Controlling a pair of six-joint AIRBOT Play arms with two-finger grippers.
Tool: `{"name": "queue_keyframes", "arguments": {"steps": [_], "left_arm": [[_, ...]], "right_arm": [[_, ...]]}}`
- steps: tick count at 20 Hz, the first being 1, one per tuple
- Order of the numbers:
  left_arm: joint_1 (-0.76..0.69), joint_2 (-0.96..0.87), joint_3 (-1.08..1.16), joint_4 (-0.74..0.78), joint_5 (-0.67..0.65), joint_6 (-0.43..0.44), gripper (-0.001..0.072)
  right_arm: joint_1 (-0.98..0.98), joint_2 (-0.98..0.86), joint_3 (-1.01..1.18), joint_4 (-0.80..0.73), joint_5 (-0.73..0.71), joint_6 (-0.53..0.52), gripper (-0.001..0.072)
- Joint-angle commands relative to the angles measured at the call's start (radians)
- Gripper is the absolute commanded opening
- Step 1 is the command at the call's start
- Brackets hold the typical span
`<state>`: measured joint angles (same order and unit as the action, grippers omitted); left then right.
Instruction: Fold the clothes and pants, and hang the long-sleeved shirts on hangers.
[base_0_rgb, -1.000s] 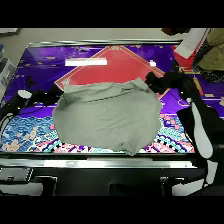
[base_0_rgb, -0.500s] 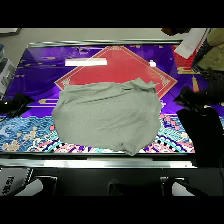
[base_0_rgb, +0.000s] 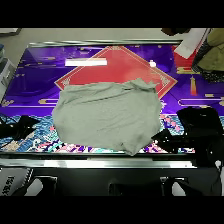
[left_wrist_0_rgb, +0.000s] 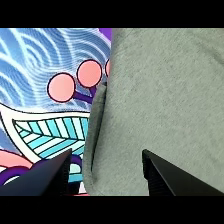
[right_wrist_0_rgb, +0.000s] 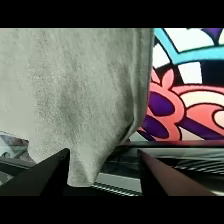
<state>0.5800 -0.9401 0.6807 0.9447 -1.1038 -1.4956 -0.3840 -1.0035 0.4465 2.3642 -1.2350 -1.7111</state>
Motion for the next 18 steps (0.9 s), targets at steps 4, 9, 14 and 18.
{"name": "queue_keyframes", "arguments": {"steps": [4,9,14,18], "left_arm": [[0.002,0.01,-0.026,0.001,-0.012,-0.003,0.0516],[0.002,0.01,-0.034,0.002,-0.023,-0.049,0.0517],[-0.003,-0.036,-0.098,-0.02,0.024,0.028,0.0518],[-0.076,-0.095,-0.136,-0.048,0.127,0.084,0.0517]], "right_arm": [[0.288,-0.021,-0.093,0.059,0.23,0.075,0.0477],[0.422,-0.093,-0.093,0.066,0.31,0.119,0.0405],[0.418,-0.091,-0.065,0.059,0.366,0.119,0.0033],[0.418,-0.091,0.003,0.055,0.344,0.127,0.0033]]}}
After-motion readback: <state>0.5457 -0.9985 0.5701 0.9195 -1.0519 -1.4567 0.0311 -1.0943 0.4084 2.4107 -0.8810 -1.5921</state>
